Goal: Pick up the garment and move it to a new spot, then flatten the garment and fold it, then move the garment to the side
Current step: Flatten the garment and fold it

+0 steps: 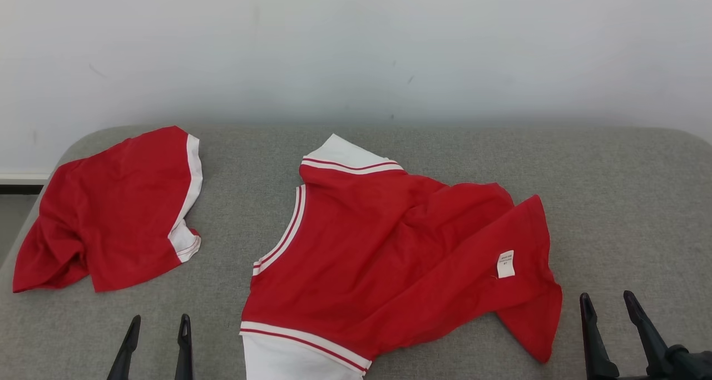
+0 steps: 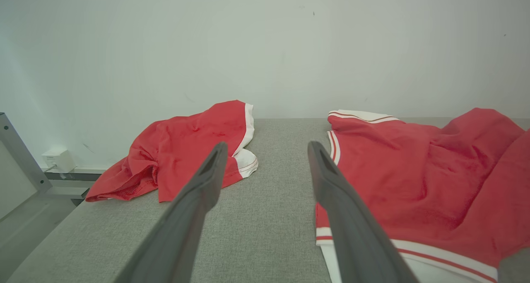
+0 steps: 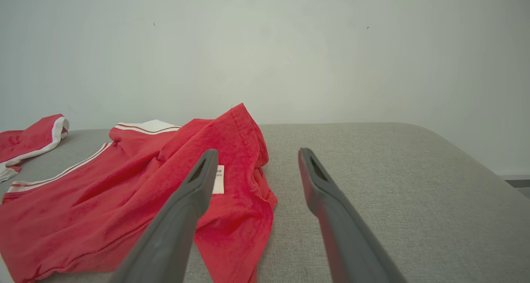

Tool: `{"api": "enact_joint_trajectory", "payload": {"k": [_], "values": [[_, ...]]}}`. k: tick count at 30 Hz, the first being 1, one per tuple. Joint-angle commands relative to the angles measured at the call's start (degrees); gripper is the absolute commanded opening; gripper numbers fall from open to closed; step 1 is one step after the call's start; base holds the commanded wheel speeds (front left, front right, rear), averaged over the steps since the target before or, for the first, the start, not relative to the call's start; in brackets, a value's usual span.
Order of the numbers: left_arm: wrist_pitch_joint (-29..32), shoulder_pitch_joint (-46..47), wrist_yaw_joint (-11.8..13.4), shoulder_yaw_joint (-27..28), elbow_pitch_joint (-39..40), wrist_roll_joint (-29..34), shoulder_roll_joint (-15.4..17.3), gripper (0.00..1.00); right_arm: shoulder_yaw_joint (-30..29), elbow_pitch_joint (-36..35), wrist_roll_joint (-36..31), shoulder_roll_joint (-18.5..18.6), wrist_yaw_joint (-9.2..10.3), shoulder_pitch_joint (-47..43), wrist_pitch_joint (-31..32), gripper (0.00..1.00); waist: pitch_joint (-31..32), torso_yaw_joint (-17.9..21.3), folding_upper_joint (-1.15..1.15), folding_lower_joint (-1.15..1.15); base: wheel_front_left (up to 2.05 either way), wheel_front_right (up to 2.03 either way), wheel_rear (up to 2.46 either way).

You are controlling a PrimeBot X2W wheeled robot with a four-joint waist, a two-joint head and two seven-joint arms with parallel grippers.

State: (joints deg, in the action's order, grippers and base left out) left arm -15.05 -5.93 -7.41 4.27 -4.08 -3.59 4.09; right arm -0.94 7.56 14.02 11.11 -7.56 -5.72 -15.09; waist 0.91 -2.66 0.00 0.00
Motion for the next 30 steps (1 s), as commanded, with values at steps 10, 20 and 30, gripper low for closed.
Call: {"api": "enact_joint_trajectory", "payload": {"k": [10,20,30], "values": [[-0.18,0.94,-0.05,-1.9,-1.38,-2.13,1.8,1.0,1.04,0.7,0.51,-0.18,0.16,0.71,-0.09,1.0,0.15,0.24,0.0,0.0,0.0,0.0,0.0],[-0.18,1.51,0.0,-2.81,-2.73,-3.18,2.84,1.0,1.84,-0.63,1.09,-0.43,0.16,0.84,-0.1,1.0,0.61,0.58,0.0,0.0,0.0,0.0,0.0],[-0.18,1.67,-0.01,-2.12,-4.06,-4.42,2.17,1.0,1.62,-2.46,1.89,-1.16,0.16,0.3,-0.09,1.0,0.96,1.03,0.0,0.0,0.0,0.0,0.0]]}}
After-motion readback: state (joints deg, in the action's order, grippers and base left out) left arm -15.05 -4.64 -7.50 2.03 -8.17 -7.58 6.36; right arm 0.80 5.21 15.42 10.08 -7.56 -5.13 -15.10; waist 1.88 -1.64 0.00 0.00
